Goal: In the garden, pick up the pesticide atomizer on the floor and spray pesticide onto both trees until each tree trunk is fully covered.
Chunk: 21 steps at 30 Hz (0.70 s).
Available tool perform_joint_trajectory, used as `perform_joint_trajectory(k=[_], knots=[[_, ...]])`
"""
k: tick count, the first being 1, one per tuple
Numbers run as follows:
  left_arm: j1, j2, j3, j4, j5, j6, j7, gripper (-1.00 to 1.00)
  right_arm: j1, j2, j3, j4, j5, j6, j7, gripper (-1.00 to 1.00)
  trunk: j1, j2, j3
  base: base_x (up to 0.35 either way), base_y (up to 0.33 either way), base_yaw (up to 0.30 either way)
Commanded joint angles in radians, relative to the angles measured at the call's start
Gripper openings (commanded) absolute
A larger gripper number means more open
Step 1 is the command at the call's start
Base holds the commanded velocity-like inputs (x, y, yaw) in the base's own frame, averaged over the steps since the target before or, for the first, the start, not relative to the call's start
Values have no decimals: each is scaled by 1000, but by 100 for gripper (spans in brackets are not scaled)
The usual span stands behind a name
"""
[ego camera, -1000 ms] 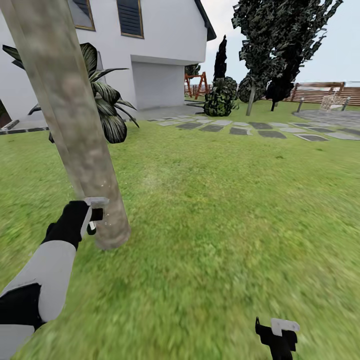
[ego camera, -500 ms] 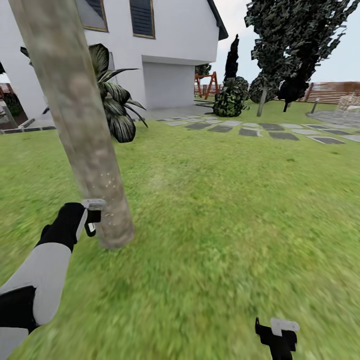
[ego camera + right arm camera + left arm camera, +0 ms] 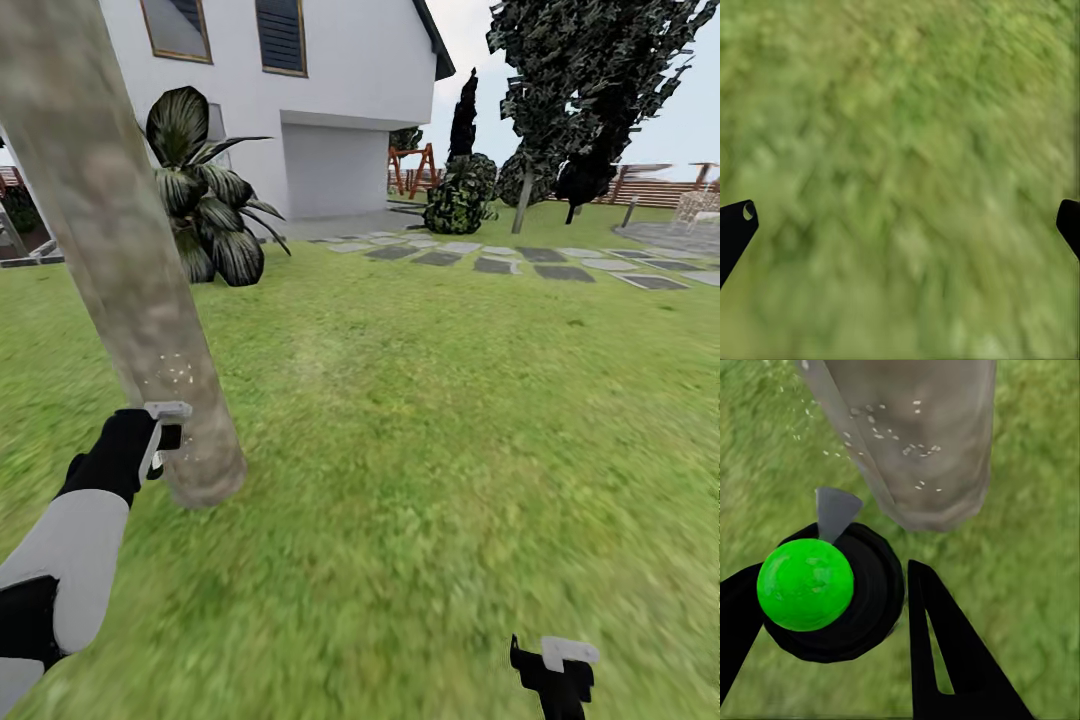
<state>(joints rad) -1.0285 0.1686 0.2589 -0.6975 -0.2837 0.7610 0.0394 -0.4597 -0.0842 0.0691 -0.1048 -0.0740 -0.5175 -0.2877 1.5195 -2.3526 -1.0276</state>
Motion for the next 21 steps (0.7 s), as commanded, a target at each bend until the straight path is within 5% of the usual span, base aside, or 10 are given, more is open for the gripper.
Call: perform_joint_trajectory(k=[1,5,15,21], knots=[[14,22,2,-2,12,4,5,-100,0,0,8,0,-8,-3,-2,100,0,0,-1,105,-261,90],[32,44,3,3,11,2,5,-100,0,0,8,0,-8,-3,-4,100,0,0,-1,107,-261,218],[87,37,-2,11,11,-6,17,-100,0,0,8,0,-8,-3,-3,100,0,0,-1,128,-261,276],[95,31,-1,0,14,-5,19,-100,0,0,8,0,-8,-3,-3,100,0,0,-1,135,-261,55]])
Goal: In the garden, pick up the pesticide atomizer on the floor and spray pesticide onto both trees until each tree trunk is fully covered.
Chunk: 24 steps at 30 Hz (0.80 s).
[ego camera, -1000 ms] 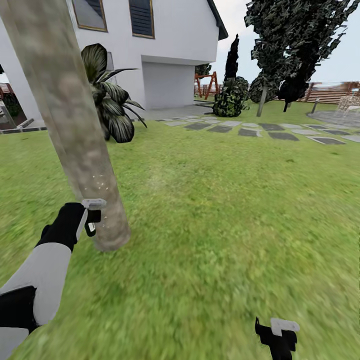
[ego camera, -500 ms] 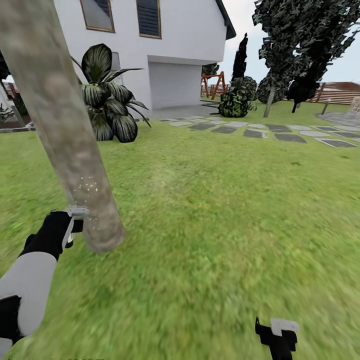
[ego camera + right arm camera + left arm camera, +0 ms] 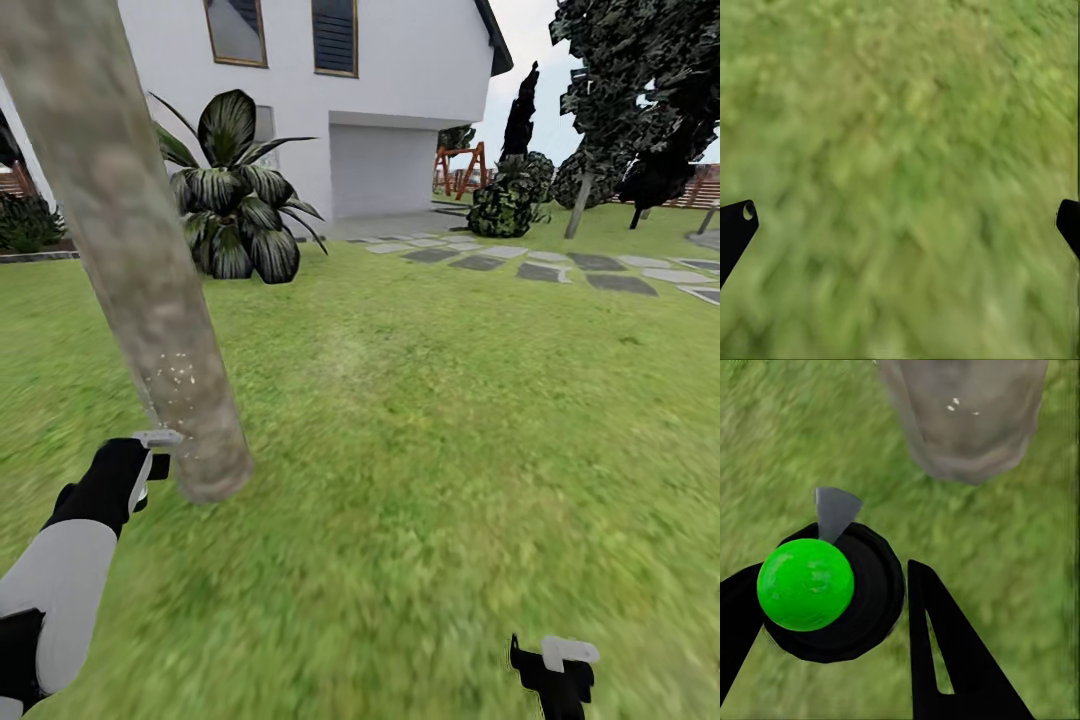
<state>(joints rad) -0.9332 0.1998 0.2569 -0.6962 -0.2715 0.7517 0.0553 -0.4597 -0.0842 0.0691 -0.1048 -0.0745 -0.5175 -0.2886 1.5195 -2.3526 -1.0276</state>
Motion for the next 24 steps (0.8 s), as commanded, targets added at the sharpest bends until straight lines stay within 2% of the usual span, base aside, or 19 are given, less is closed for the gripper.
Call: perform_joint_trajectory(k=[1,12,24], knots=[[-1,0,1,-2,1,5,3,-100,0,0,8,1,-8,-3,-2,100,0,0,-1,121,-261,1],[2,-2,1,-1,-1,5,4,-100,0,0,8,1,-7,-3,-2,100,0,0,-1,99,-263,13],[2,-2,-1,2,-2,5,21,-100,0,0,8,1,-7,-3,-2,100,0,0,-1,129,-262,238]])
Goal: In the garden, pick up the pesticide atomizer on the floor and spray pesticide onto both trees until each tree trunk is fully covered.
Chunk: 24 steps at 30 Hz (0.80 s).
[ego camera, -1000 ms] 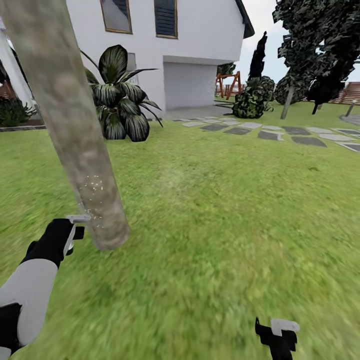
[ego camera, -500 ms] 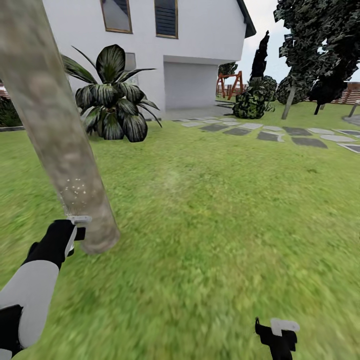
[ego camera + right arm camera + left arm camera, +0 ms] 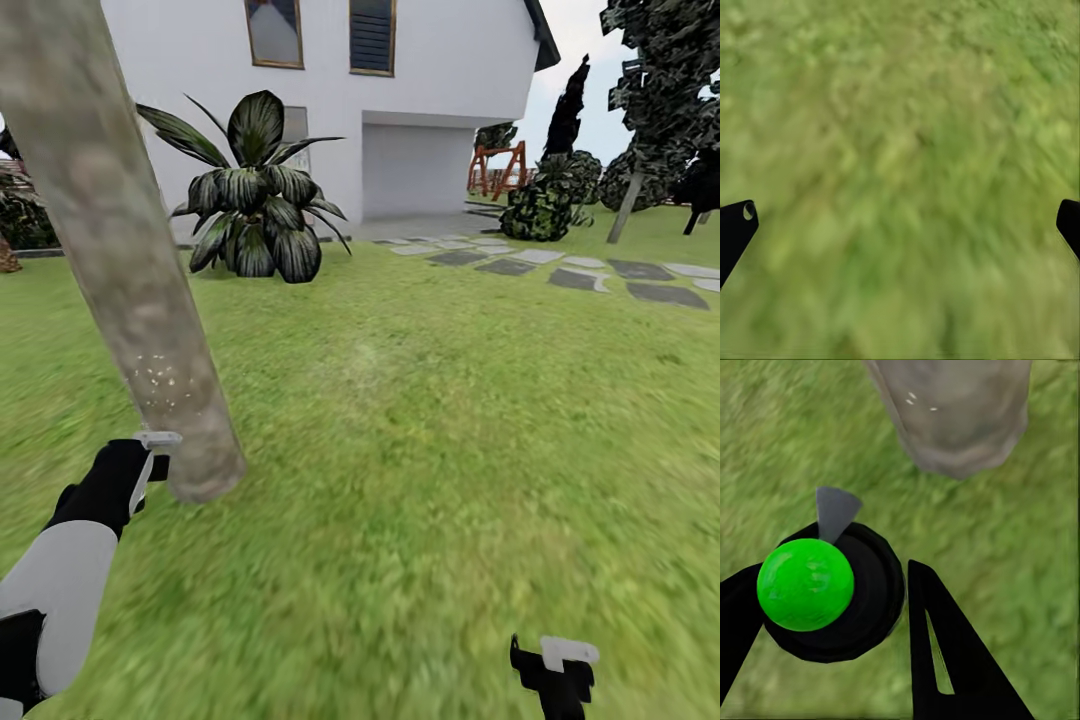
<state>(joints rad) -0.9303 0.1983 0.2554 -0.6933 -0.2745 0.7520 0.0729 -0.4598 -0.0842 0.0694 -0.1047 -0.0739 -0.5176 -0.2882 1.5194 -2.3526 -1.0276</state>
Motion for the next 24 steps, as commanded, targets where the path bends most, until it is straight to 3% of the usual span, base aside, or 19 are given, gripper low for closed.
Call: perform_joint_trajectory(k=[1,14,21,24], knots=[[-1,0,1,-3,1,5,3,-100,0,0,8,0,-8,-2,-2,100,0,0,-1,172,-249,63],[-10,-1,2,-8,3,7,2,-100,0,0,7,0,-9,-2,-3,100,0,0,-1,175,-240,8],[-3,-4,3,-1,6,6,4,-100,0,0,7,0,-9,-2,-3,100,0,0,-1,68,-262,243],[25,-7,6,17,8,1,4,-100,0,0,7,0,-9,-2,-3,100,0,0,-1,3,-271,275]])
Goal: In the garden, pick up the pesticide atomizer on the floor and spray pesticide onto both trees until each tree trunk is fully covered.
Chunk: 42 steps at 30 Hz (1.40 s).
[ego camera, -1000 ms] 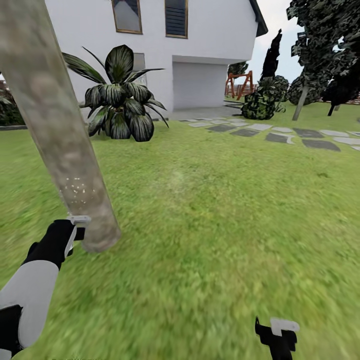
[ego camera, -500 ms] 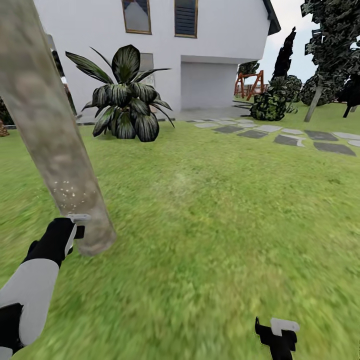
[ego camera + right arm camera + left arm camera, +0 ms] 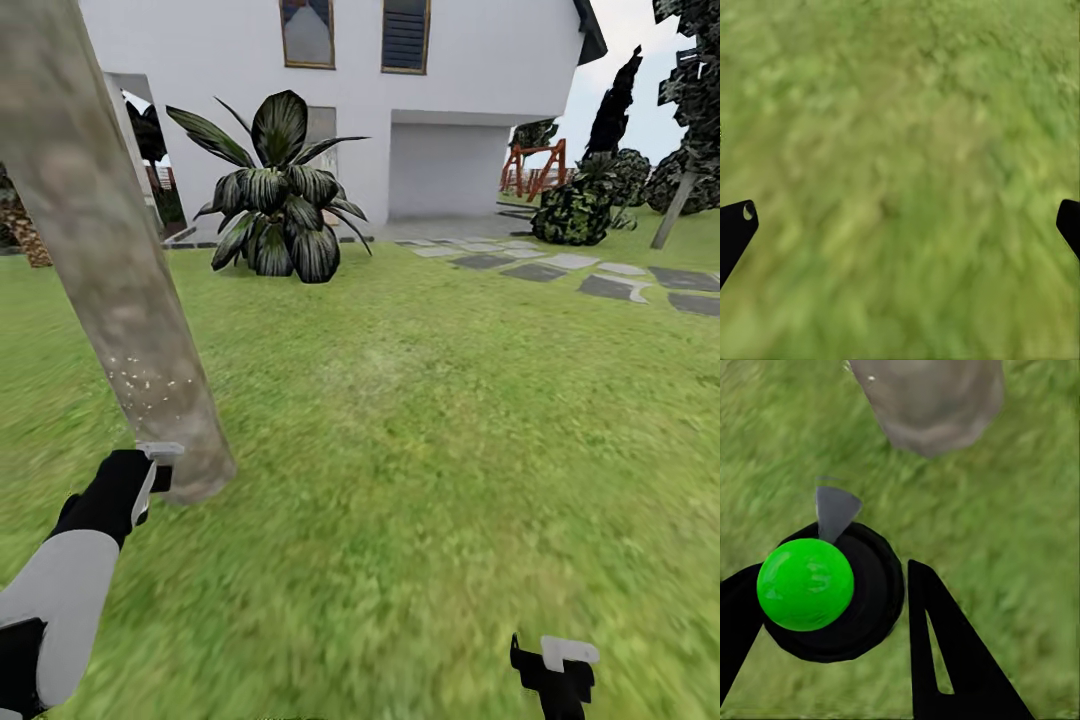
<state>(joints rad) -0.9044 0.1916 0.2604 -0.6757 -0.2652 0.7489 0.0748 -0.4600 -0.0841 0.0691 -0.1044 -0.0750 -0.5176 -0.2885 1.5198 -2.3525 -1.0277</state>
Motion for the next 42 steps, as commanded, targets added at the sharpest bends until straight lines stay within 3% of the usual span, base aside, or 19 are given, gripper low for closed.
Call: perform_joint_trajectory(k=[1,8,17,23,25,26,27,29,37,42], knots=[[6,0,2,1,-1,4,2,-100,0,0,8,0,-8,-2,-2,100,0,0,-1,1,-271,275],[25,39,27,5,-4,1,2,-100,0,0,8,0,-8,-2,-2,100,0,0,-1,64,-268,147],[25,22,28,5,-2,1,3,-100,0,0,8,0,-7,-2,-2,100,0,0,-1,232,-184,2],[50,76,73,13,-4,-3,2,-100,0,0,8,0,-8,-2,-2,100,0,0,-1,247,-172,0],[54,84,76,14,-4,-3,2,-100,0,0,8,0,-8,-2,-2,100,0,0,-1,246,-172,30],[61,82,76,16,-4,-9,2,-100,0,0,8,0,-8,-2,-2,100,0,0,-1,247,-172,149],[69,64,75,72,2,-91,3,-100,0,0,8,0,-8,-2,-2,100,0,0,-1,247,-172,264],[70,50,77,107,1,-112,3,-100,0,0,9,0,-8,-2,-2,100,0,0,-1,247,-172,273],[70,56,79,123,-4,-123,2,-100,0,0,9,0,-7,-2,-2,100,0,0,-1,93,-64,277],[70,43,73,123,1,-125,2,-100,0,0,9,0,-7,-2,-2,100,0,0,-1,1,-1,278]])
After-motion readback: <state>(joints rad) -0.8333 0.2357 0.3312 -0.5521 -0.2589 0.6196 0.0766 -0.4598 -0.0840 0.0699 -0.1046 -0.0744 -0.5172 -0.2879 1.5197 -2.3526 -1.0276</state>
